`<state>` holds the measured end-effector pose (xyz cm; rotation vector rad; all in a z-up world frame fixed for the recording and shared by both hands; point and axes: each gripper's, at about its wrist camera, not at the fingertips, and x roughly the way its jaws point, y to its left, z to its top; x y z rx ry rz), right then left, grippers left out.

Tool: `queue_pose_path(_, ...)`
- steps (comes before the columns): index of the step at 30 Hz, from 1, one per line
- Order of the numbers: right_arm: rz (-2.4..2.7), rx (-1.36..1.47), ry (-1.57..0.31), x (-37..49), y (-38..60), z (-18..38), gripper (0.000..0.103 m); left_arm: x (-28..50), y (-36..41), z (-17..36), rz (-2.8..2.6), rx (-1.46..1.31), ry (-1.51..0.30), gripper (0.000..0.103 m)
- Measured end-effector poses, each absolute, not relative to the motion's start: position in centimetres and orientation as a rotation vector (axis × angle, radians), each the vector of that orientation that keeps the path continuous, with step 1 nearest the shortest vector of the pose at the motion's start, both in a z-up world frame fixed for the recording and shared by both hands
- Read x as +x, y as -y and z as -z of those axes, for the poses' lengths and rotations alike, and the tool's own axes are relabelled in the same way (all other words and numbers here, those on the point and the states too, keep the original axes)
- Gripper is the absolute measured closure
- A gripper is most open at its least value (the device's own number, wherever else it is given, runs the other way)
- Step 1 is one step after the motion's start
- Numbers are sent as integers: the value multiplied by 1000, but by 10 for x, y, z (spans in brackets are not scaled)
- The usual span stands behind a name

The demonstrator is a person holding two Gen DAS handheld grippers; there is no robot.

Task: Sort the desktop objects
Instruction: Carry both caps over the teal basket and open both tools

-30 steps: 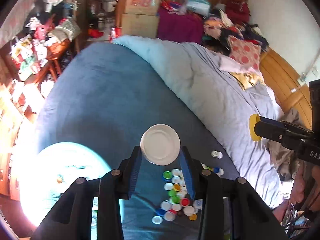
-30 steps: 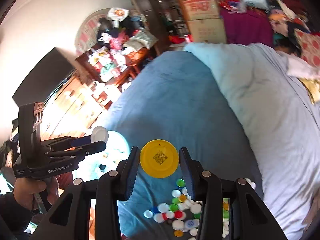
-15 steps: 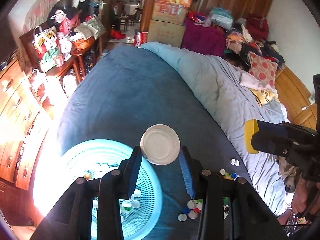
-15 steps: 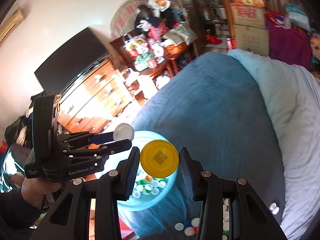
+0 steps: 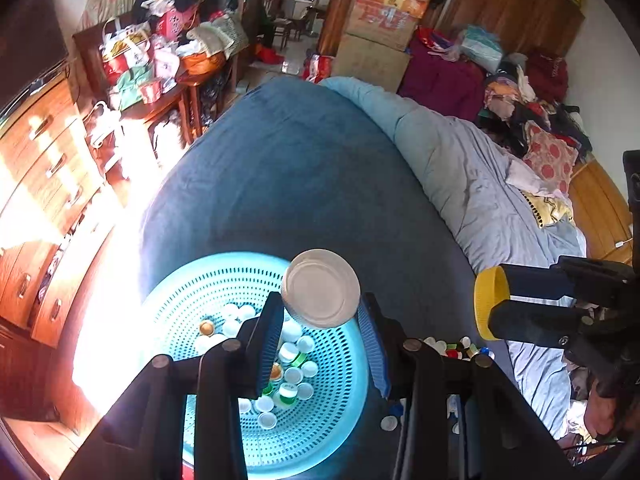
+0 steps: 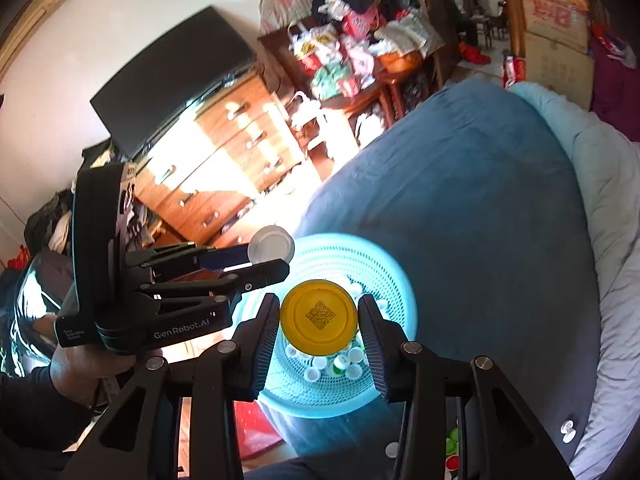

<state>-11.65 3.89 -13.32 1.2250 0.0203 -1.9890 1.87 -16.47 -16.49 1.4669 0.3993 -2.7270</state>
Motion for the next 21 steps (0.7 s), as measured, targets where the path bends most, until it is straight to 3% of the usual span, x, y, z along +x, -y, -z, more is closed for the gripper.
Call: queue_pose_path(21,1912,1303,-198,-131,39,175,59,28,212,224,2552,1640,-448,63)
